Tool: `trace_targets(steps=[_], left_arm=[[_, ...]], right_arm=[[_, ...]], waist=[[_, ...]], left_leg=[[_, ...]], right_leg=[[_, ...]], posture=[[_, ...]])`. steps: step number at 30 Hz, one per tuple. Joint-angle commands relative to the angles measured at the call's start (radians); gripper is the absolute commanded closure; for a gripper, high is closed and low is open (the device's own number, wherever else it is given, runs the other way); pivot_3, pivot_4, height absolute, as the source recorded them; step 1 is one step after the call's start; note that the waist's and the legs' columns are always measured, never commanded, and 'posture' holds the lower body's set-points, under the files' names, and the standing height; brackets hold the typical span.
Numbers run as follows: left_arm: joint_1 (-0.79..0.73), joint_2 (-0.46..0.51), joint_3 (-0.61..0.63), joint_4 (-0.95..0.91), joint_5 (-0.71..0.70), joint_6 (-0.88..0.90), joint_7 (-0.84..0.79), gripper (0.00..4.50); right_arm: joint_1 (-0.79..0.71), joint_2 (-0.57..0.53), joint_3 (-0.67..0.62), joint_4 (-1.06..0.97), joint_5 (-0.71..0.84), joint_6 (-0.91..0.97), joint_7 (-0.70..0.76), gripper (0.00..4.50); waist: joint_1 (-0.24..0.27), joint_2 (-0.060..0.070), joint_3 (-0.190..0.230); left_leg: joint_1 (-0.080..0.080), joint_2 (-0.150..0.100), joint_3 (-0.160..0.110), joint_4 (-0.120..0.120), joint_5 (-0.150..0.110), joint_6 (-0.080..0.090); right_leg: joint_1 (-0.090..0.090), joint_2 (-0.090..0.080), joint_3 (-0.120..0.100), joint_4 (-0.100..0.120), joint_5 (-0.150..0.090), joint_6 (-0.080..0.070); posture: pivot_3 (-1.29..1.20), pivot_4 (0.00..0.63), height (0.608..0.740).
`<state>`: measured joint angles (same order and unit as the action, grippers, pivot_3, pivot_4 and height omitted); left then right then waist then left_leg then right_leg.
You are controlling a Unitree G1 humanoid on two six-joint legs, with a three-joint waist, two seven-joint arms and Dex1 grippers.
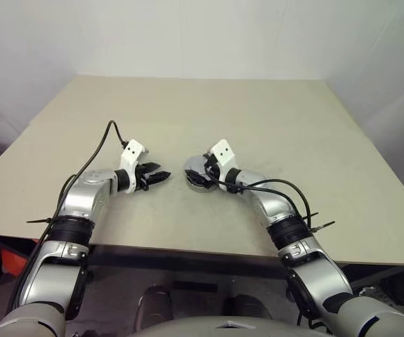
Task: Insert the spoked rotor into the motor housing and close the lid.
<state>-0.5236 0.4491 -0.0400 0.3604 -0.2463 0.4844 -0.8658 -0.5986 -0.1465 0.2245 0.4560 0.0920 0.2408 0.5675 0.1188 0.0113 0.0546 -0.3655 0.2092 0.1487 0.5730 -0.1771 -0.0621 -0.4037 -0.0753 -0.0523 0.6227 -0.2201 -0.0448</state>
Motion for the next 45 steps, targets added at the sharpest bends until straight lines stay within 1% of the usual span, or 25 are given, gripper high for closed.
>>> trace_targets(steps=[1,6,7,8,10,11,17,22,25,34,45], left_arm=[[0.006,0.002,0.021,-0.055,-0.017,0.002,0.01,1.75],[0.002,0.001,0.021,-0.055,-0.017,0.006,0.014,1.75],[0.0,0.001,0.021,-0.053,-0.017,0.005,0.015,1.75],[-0.001,0.002,0.021,-0.052,-0.016,0.004,0.016,1.75],[-0.003,0.002,0.021,-0.046,-0.014,0.001,0.017,1.75],[-0.003,0.002,0.021,-0.043,-0.014,-0.001,0.018,1.75],[0.002,0.001,0.018,-0.039,-0.012,-0.006,0.02,1.75],[0.002,-0.007,0.012,-0.042,-0.012,-0.002,0.021,1.75],[0.005,-0.018,0.006,-0.048,-0.012,0.001,0.021,1.75],[0.012,-0.018,0.006,-0.062,-0.013,0.008,0.018,1.75],[0.041,-0.028,0.013,-0.103,-0.023,0.033,0.035,1.75]], right_arm=[[-0.009,-0.004,0.002,0.013,-0.024,-0.029,0.012,0.03],[0.001,0.004,0.007,0.024,-0.039,-0.035,0.026,0.03],[0.003,0.004,0.007,0.023,-0.041,-0.033,0.031,0.42],[0.006,0.003,0.006,0.019,-0.04,-0.028,0.034,0.64],[0.008,0.001,-0.005,0.004,-0.032,-0.015,0.041,1.25],[0.008,-0.001,-0.014,-0.01,-0.023,-0.004,0.047,1.35],[0.016,-0.008,-0.074,-0.131,0.069,0.128,0.101,1.35],[0.022,-0.023,-0.073,-0.229,0.099,0.213,0.123,1.35],[0.03,-0.028,-0.048,-0.236,0.073,0.206,0.121,1.35],[0.039,-0.027,0.007,-0.176,-0.012,0.127,0.082,1.35],[0.027,-0.004,-0.01,-0.135,-0.012,0.124,0.067,1.35]], waist=[[-0.001,0.0,0.0],[-0.001,0.0,0.0],[-0.002,0.0,0.0],[-0.002,0.0,0.0],[-0.004,0.0,0.0],[-0.005,0.0,0.0],[-0.011,0.0,0.0],[-0.019,0.0,0.0],[-0.019,0.0,0.0],[-0.022,-0.001,0.0],[-0.023,-0.001,0.0]], left_leg=[[0.0,0.0,0.0,0.0,0.0,0.0],[0.001,0.0,0.0,0.0,0.0,0.0],[0.002,0.0,0.0,0.0,0.0,0.0],[0.002,0.0,0.0,0.0,0.0,0.0],[0.002,0.0,0.0,0.0,0.0,0.0],[0.002,0.0,0.0,0.0,0.0,0.0],[0.001,0.0,0.0,0.0,-0.001,0.001],[0.001,0.0,0.0,0.0,-0.001,0.002],[0.001,0.0,0.0,0.0,-0.001,0.002],[0.001,0.0,0.0,0.0,-0.001,0.002],[0.002,0.0,0.0,0.001,-0.001,0.002]], right_leg=[[0.0,0.0,0.0,0.0,0.0,0.0],[0.001,0.0,0.0,0.0,0.0,0.0],[0.002,0.0,0.0,0.0,0.0,0.0],[0.002,0.0,0.0,0.0,0.0,0.0],[0.002,0.0,0.0,0.0,0.0,0.0],[0.002,0.0,0.0,0.0,0.0,0.0],[0.002,0.0,0.0,0.0,0.0,0.0],[0.002,0.0,0.0,0.0,0.0,0.0],[0.002,0.0,0.0,0.0,0.0,0.0],[0.001,0.0,0.0,-0.001,0.0,0.0],[0.002,0.0,0.0,0.0,0.0,0.0]], posture=[[0.0,0.0,0.74],[0.0,0.0,0.74],[0.0,0.0,0.74],[0.0,0.0,0.74],[0.0,0.0,0.74],[0.0,0.0,0.74],[0.0,0.0,0.74],[0.0,0.0,0.74],[0.0,0.0,0.74],[0.0,0.0,0.74],[0.0,0.0,0.74]])
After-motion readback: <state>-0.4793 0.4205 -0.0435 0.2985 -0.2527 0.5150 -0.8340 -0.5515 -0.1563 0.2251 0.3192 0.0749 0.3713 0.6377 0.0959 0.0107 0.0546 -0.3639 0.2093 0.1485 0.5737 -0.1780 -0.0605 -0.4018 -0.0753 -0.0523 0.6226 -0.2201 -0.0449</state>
